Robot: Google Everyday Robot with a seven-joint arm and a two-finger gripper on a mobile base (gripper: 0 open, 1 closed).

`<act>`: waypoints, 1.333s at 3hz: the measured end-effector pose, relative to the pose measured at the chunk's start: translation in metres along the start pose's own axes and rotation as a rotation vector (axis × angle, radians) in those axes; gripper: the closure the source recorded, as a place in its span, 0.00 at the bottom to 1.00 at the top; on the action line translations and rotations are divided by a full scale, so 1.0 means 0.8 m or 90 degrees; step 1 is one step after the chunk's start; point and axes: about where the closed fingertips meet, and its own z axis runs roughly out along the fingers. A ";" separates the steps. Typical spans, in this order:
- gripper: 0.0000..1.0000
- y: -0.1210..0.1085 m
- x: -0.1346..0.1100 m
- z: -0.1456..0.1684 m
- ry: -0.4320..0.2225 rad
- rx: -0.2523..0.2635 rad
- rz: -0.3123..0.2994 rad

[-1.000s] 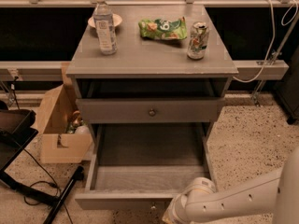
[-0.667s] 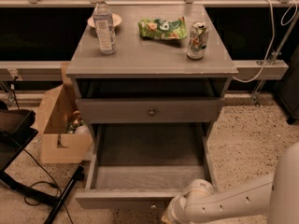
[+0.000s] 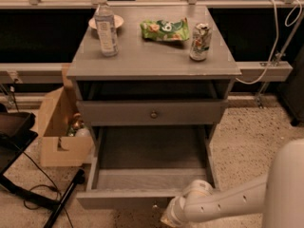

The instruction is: Close middle drawer

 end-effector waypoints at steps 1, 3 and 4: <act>1.00 -0.012 -0.012 0.018 -0.008 -0.003 0.001; 1.00 -0.047 -0.037 0.049 -0.022 -0.004 0.014; 1.00 -0.055 -0.038 0.061 -0.034 -0.006 0.019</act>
Offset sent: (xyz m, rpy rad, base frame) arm 0.1712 0.0313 -0.0542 0.0978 0.0197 -0.0595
